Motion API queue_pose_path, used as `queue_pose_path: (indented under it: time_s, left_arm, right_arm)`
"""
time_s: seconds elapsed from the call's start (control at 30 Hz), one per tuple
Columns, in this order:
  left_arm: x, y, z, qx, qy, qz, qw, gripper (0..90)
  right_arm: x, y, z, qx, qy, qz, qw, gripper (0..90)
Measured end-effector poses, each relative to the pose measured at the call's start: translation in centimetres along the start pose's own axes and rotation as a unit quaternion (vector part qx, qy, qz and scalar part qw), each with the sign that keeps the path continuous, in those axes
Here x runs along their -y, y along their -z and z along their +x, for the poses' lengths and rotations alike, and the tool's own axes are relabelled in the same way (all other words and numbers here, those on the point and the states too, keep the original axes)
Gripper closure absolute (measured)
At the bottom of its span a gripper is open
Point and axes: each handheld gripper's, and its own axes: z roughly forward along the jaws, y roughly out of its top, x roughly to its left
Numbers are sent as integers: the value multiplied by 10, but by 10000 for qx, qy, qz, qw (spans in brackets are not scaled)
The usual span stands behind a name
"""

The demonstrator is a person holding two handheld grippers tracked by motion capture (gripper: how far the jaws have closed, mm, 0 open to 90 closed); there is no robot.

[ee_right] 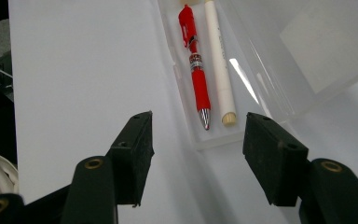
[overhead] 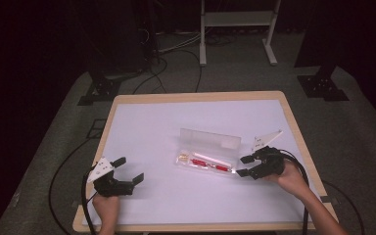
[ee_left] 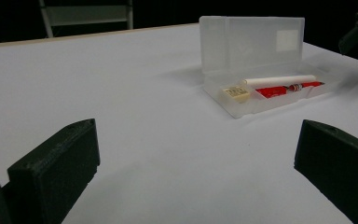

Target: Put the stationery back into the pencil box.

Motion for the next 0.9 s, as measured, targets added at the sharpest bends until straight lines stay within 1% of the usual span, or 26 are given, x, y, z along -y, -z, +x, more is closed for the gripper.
queue_pose_path:
  time_s: [0.03,0.23,0.63,0.7,0.83,0.9]
  left_arm:
    - [0,0,0,1,-1,1,10000,0]
    - [0,0,0,0,-4,1,10000,0]
    - [0,0,0,-10,0,1,10000,0]
    - [0,0,0,-11,-4,3,10000,0]
    - [0,0,0,-10,-4,6,10000,0]
    - [0,0,0,-11,-7,3,10000,0]
  right_arm:
    - [1,0,0,1,19,-14,10000,419]
    - [8,4,0,29,-71,-8,10000,417]
    - [23,10,0,40,-177,-41,9998,417]
    - [24,11,0,56,-157,-53,9998,417]
    - [27,14,1,70,-197,-66,9998,415]
    - [28,15,1,80,-168,-82,9998,414]
